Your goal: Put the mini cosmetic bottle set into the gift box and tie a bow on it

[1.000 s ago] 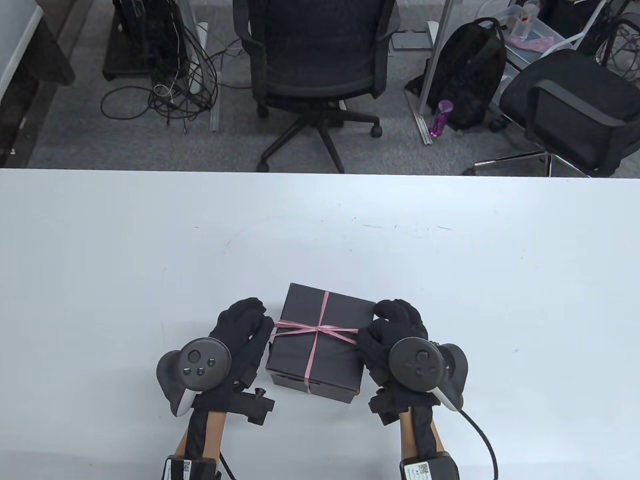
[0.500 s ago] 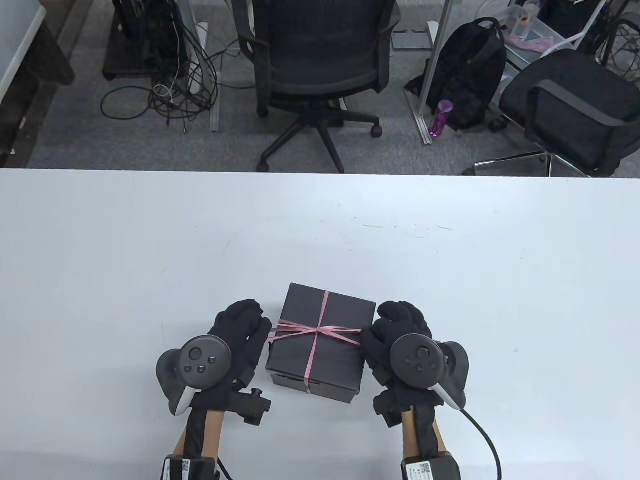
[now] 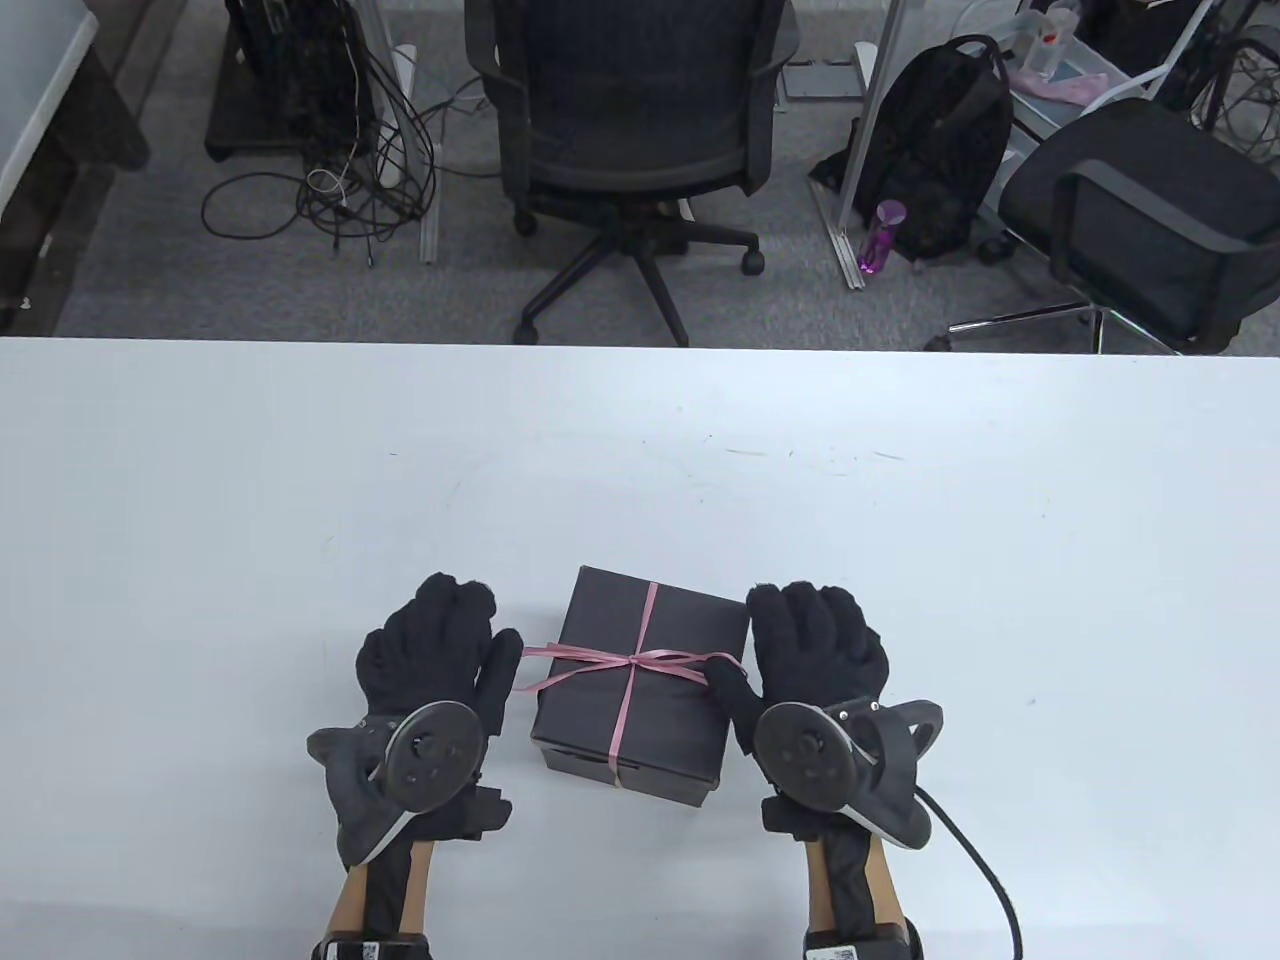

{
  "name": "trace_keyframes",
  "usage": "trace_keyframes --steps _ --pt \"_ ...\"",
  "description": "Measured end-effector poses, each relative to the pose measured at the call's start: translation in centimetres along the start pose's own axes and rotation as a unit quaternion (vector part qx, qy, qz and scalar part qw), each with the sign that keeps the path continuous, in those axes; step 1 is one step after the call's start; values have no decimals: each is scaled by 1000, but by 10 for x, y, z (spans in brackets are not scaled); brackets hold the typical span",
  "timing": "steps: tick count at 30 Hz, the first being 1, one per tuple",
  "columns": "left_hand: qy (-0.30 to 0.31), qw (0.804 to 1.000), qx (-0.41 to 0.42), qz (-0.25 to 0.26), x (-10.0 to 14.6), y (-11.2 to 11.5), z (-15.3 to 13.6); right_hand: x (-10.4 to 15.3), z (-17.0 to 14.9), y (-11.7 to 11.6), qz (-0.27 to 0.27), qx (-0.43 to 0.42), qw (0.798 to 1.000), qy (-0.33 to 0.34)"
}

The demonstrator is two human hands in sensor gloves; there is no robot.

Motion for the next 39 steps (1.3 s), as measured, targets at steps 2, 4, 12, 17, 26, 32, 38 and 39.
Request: trace_keyframes --steps 2,4,12,17,26,32,38,39 --pt "47 998 -50 -3 2 1 6 1 4 2 -7 32 999 8" --pt "77 991 -100 -33 3 4 12 1 6 1 5 41 999 16" --pt "82 989 -107 -56 5 9 16 -3 6 -8 61 47 997 5" --pt "66 992 -88 -56 4 7 12 -4 7 -10 71 40 997 6" --pt "66 992 -83 -61 3 8 13 -6 4 -12 87 31 996 2" --pt "57 994 -72 -67 2 9 11 -7 6 -15 90 30 996 4" --pt "55 993 -70 -73 2 10 11 -8 4 -15 93 24 995 1" --pt "55 993 -70 -74 2 10 11 -8 4 -16 93 23 995 1"
Point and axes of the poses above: the tracker on the back of each hand, its own z axis roughly to the thumb side, its own x axis roughly from the fingertips to the wrist, y = z × x, the point moved 1 cm from there along -x, roughly from the wrist to the fingertips, and after that the axes turned 12 degrees about z, right-handed, at the moved point
